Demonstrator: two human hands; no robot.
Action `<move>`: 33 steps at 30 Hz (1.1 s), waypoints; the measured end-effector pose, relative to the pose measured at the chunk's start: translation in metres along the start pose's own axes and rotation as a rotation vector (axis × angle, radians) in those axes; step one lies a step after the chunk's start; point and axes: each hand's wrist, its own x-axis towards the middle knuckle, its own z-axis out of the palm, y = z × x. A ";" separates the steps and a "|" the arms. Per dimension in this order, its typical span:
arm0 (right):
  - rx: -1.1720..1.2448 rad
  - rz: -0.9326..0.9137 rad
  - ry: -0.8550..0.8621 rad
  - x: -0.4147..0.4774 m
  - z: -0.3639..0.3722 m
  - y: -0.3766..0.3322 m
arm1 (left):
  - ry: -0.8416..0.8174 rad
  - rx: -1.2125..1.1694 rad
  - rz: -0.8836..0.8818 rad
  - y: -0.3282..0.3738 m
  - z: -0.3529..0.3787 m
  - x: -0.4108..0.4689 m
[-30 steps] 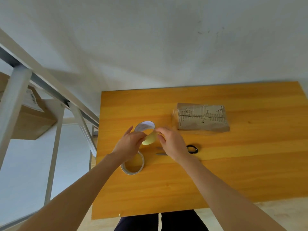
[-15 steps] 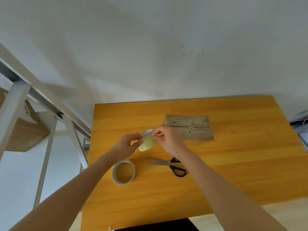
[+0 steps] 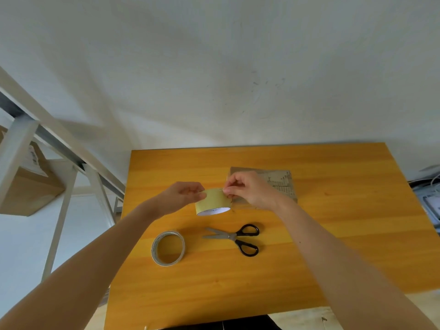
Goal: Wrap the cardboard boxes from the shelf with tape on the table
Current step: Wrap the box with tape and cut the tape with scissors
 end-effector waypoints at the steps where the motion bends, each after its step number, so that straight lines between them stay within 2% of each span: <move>1: -0.004 0.005 -0.013 0.000 -0.002 -0.001 | -0.005 0.015 -0.002 0.000 -0.001 0.002; 4: -0.003 0.022 -0.059 0.000 -0.008 -0.001 | -0.030 0.043 0.002 0.004 -0.004 0.004; 9: 0.131 0.056 -0.110 -0.002 -0.017 0.000 | -0.065 0.006 0.018 0.010 -0.009 0.004; 13: 0.053 0.072 -0.131 -0.002 -0.019 -0.002 | -0.037 0.094 0.007 0.009 -0.008 0.008; 15: 0.099 0.095 -0.090 0.000 -0.017 -0.002 | -0.003 0.099 0.018 0.009 -0.006 0.009; 20: 0.590 0.256 0.050 0.003 -0.010 -0.002 | 0.036 0.050 0.038 0.010 -0.007 0.011; 22: 0.704 0.301 0.085 0.004 -0.011 -0.002 | 0.057 0.048 0.031 0.006 -0.008 0.011; 26: 0.663 0.332 0.168 0.005 -0.006 -0.005 | 0.112 0.146 0.045 0.006 -0.005 0.019; 29: 0.561 0.321 0.266 0.002 -0.025 0.002 | 0.152 0.263 -0.025 -0.016 -0.012 0.016; 31: 0.468 0.314 0.404 0.000 -0.056 0.010 | 0.168 0.266 -0.099 -0.040 -0.015 0.004; 33: 0.459 0.305 0.442 -0.001 -0.070 0.012 | 0.210 0.207 -0.132 -0.052 -0.013 -0.004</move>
